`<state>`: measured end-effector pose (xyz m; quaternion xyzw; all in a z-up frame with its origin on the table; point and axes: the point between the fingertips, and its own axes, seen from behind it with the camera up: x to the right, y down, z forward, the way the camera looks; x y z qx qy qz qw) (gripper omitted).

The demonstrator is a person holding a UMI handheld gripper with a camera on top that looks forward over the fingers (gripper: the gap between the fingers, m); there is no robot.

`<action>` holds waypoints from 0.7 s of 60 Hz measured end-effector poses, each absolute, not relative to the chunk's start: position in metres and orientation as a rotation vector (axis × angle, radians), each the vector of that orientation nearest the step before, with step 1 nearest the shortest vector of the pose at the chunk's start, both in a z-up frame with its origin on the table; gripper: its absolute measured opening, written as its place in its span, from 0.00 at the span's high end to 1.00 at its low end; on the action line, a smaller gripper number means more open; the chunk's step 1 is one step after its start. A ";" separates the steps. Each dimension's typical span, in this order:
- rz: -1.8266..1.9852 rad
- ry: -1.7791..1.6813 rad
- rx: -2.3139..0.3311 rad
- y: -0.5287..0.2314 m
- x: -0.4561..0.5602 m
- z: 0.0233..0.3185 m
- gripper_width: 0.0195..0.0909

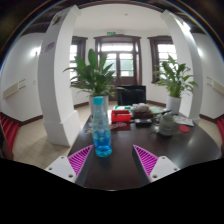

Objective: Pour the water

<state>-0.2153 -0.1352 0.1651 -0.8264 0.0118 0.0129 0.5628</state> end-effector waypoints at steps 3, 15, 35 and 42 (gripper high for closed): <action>0.067 0.008 -1.962 -0.131 -0.228 0.155 0.17; 0.128 -0.032 -1.953 -0.089 -0.246 0.152 0.17; 0.119 0.035 -1.848 -0.015 -0.232 0.170 0.18; 0.155 0.046 -1.856 0.001 -0.240 0.149 0.20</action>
